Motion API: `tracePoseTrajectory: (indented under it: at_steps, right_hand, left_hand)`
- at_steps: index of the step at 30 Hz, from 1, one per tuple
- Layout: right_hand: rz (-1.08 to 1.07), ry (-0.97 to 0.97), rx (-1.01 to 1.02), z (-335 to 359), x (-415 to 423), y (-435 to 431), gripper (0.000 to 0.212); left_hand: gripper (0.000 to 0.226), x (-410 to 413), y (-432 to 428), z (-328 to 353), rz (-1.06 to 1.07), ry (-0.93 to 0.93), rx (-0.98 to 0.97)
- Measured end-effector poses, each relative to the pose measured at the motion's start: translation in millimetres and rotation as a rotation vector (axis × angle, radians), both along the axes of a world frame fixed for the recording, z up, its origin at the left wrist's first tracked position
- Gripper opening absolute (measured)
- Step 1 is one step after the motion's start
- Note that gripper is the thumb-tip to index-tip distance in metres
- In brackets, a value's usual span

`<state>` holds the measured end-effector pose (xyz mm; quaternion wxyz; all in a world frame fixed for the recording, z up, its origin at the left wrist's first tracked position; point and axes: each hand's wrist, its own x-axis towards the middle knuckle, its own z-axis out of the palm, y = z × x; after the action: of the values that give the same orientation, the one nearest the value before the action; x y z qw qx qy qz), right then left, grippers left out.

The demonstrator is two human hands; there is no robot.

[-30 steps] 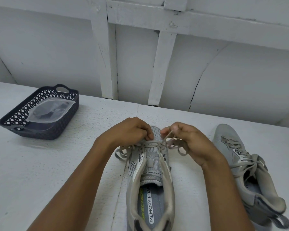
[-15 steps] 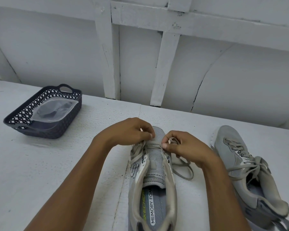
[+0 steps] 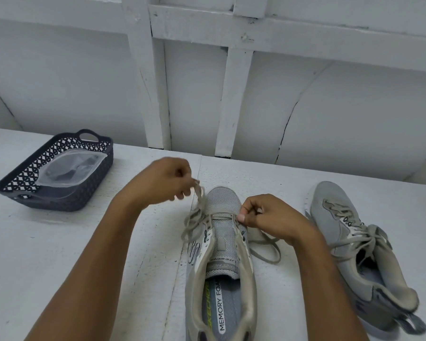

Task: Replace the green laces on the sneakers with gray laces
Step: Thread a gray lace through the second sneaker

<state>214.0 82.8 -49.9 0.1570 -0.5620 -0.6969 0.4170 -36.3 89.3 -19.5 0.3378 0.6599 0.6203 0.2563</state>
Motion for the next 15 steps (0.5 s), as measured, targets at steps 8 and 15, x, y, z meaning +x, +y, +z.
tracePoseTrajectory:
  at_steps: [8,15]
  right_hand:
    - [0.027,-0.016,-0.016,0.9,-0.4,1.3,0.014]
    - [0.031,-0.014,-0.028,0.1,-1.1,0.7,0.015]
  left_hand:
    - [0.011,-5.8,6.1,0.7,0.397,-0.645,0.073]
    - [0.018,-7.6,4.3,-0.4,0.210,-0.948,-0.197]
